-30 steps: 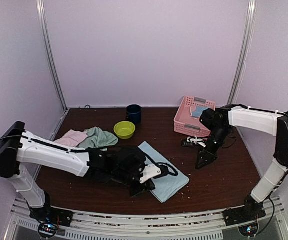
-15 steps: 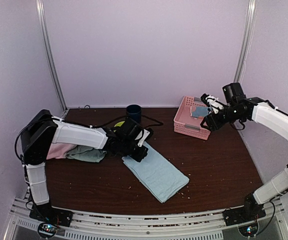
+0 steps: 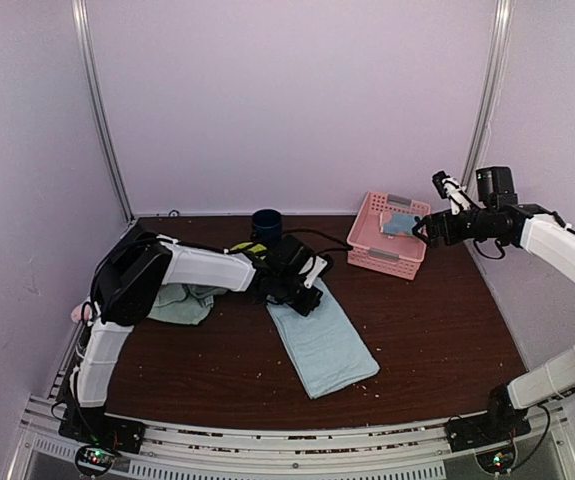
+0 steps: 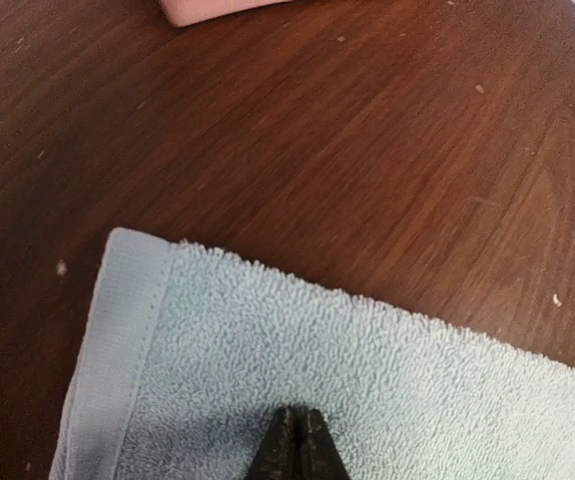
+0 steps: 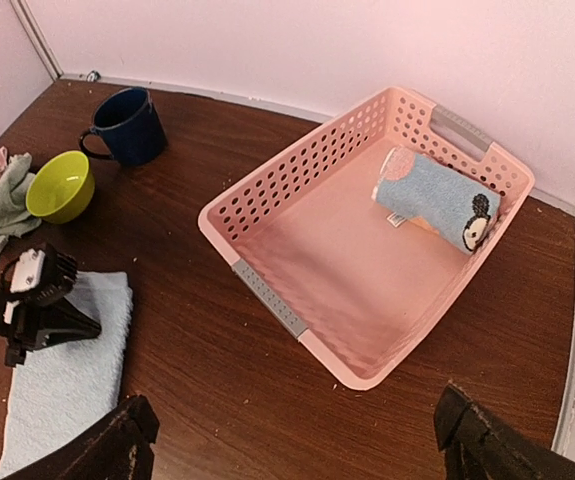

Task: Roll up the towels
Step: Adjust the towel at the center of the board, then roll the towel at the center of the board.

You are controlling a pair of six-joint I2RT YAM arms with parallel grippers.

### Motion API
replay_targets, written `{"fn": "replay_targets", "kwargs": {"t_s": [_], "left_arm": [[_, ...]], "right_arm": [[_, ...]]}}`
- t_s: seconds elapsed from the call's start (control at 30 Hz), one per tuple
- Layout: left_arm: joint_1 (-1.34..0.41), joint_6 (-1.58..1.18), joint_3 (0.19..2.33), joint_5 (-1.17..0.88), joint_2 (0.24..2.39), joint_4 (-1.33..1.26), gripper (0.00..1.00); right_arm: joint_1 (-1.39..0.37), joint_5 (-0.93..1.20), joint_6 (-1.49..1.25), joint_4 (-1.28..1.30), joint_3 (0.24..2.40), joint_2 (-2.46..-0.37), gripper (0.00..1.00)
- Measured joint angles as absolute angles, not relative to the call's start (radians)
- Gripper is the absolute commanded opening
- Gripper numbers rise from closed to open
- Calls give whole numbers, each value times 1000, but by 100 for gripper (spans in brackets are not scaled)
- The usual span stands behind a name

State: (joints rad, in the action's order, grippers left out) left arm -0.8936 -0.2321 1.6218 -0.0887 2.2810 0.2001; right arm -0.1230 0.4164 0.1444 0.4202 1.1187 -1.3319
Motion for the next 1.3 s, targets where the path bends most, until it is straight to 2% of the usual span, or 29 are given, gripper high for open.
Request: {"fn": "replay_targets", "kwargs": {"t_s": [0.23, 0.43, 0.53, 0.67, 0.8, 0.97, 1.13, 1.3], "left_arm": [[-911, -149, 1798, -159, 2404, 179, 11], [-911, -76, 1777, -163, 2380, 186, 27], [-912, -43, 1645, -159, 2265, 173, 31], [-923, -1, 1427, -147, 1998, 145, 38], [-986, 59, 1309, -119, 1760, 110, 58], [-1164, 95, 1238, -51, 1657, 111, 59], [-1302, 119, 1205, 14, 1736, 200, 52], [-1325, 140, 1200, 24, 1845, 266, 51]], "right_arm": [[-93, 519, 131, 387, 1109, -1289, 98], [-93, 607, 158, 393, 1069, -1271, 96], [-93, 650, 191, 412, 1067, -1254, 92], [-94, 722, 269, 469, 1067, -1237, 87], [-100, 764, 332, 505, 1044, -1240, 83], [-102, 794, 340, 503, 991, -1271, 83], [-102, 827, 325, 484, 958, -1297, 83], [-102, 838, 318, 469, 955, -1300, 82]]}}
